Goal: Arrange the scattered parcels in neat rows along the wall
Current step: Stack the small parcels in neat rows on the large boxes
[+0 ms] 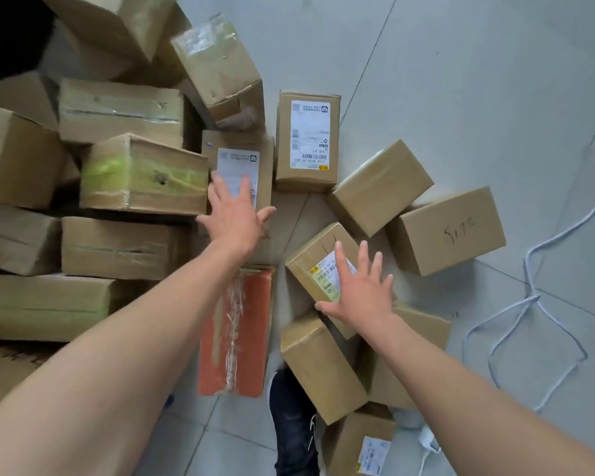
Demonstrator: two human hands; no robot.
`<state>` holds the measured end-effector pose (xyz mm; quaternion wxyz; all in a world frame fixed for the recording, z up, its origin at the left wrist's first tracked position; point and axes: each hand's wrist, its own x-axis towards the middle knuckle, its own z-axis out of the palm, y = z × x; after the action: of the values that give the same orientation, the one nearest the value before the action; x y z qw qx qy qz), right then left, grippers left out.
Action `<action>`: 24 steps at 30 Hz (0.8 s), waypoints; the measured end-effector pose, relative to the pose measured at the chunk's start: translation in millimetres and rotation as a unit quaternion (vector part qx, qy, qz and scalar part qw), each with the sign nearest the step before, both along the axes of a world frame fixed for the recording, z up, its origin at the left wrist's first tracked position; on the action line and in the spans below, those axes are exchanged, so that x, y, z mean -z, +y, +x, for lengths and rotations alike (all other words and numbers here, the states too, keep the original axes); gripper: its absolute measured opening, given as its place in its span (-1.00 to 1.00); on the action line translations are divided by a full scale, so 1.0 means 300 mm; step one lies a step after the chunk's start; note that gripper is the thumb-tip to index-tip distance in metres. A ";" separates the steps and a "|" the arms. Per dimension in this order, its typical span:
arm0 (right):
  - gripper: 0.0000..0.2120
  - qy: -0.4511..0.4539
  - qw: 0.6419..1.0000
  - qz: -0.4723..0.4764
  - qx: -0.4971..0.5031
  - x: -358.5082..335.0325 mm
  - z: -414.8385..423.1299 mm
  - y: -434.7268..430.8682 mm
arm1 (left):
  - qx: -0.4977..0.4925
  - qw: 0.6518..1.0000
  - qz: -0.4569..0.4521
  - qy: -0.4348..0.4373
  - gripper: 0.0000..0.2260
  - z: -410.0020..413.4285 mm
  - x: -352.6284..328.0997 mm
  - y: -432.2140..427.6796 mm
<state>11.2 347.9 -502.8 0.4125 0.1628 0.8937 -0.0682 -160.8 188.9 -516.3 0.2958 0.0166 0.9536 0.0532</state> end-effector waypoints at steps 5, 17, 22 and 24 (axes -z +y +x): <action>0.21 0.011 1.000 0.002 -0.010 0.085 -0.016 -0.005 | -0.020 0.999 -0.033 0.030 -0.12 -0.006 0.063 0.037; 0.29 0.008 1.000 0.023 0.014 0.117 -0.013 -0.044 | -0.011 0.998 0.015 0.051 -0.07 -0.014 0.094 -0.010; 0.24 0.047 0.997 0.041 0.038 0.105 -0.041 -0.035 | -0.042 0.999 -0.003 0.032 0.10 -0.023 0.121 0.035; 0.23 0.067 0.994 0.042 0.070 0.081 -0.031 -0.020 | -0.042 0.998 -0.011 0.035 0.11 -0.020 0.121 0.046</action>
<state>1.7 341.8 -527.2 0.3389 0.2371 0.9077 -0.0701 -166.6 202.6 -552.5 0.2603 -0.0251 0.9636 0.0548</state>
